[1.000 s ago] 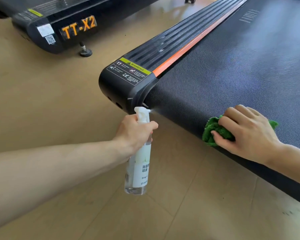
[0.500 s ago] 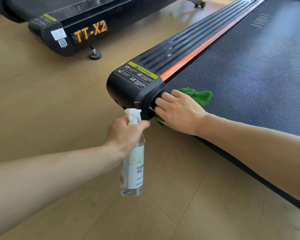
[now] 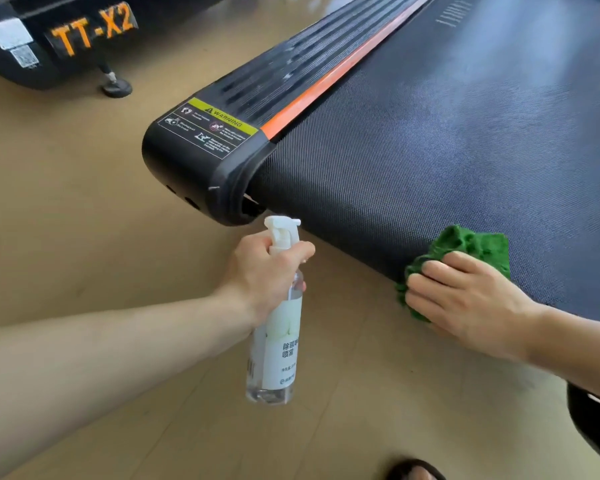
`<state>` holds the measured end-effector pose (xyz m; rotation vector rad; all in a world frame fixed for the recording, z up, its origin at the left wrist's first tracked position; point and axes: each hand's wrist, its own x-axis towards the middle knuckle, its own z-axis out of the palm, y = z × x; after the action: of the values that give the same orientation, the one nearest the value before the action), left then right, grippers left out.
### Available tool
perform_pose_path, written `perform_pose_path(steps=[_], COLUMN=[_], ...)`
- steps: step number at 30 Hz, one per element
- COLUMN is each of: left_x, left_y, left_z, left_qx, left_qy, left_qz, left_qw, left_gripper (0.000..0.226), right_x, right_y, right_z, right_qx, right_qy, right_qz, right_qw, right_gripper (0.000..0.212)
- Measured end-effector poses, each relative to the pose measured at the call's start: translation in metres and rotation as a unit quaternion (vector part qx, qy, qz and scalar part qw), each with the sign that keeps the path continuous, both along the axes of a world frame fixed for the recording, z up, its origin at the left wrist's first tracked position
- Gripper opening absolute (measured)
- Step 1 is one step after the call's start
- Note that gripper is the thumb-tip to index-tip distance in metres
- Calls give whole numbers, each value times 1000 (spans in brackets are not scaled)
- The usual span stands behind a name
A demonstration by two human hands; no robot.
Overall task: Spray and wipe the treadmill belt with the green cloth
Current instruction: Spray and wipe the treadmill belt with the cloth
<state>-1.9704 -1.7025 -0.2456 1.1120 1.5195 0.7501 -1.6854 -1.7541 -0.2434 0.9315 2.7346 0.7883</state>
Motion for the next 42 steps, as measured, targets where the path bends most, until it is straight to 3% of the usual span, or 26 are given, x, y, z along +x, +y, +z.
perform_pose_path(steps=[3,5,8,12,14,22,27,32,35,42], left_x=[17,23,21,17,16,43,70,82,83,95], left_y=[-10,-13,-9,-2,-2,-22,-27,-25,-21,-39], left_z=[-5,-4,-6,-5,-5,7,15,8,1,1], left_qx=[-12,-9,-2,-13,-3,-12,-9,-9,-6,-26], left_qy=[-7,-2,-5,-50,-58,-72,-78,-73,-65,-67], left_qz=[-42,-51,-24,34,45,-65,-90,-76,-59,-119], left_qw=[999,999,1000,998,997,995,993,994,996,990], left_gripper=[21,20,19,23,21,20,20,20,20,29], right_x=[22,8,-48,-105,-90,78,66,-9,-15,108], right_y=[-16,0,50,96,76,-93,-65,7,10,-128], right_z=[8,6,-2,-9,-9,-3,1,-11,-12,3], right_qx=[2,25,79,71,74,29,25,91,64,-33], right_qy=[-14,-24,-16,17,38,13,0,78,58,-65], right_qz=[-12,33,76,40,4,-125,-49,12,-37,-195], right_qw=[1000,999,994,997,997,992,998,993,996,978], right_gripper=[18,20,21,20,21,13,14,20,22,4])
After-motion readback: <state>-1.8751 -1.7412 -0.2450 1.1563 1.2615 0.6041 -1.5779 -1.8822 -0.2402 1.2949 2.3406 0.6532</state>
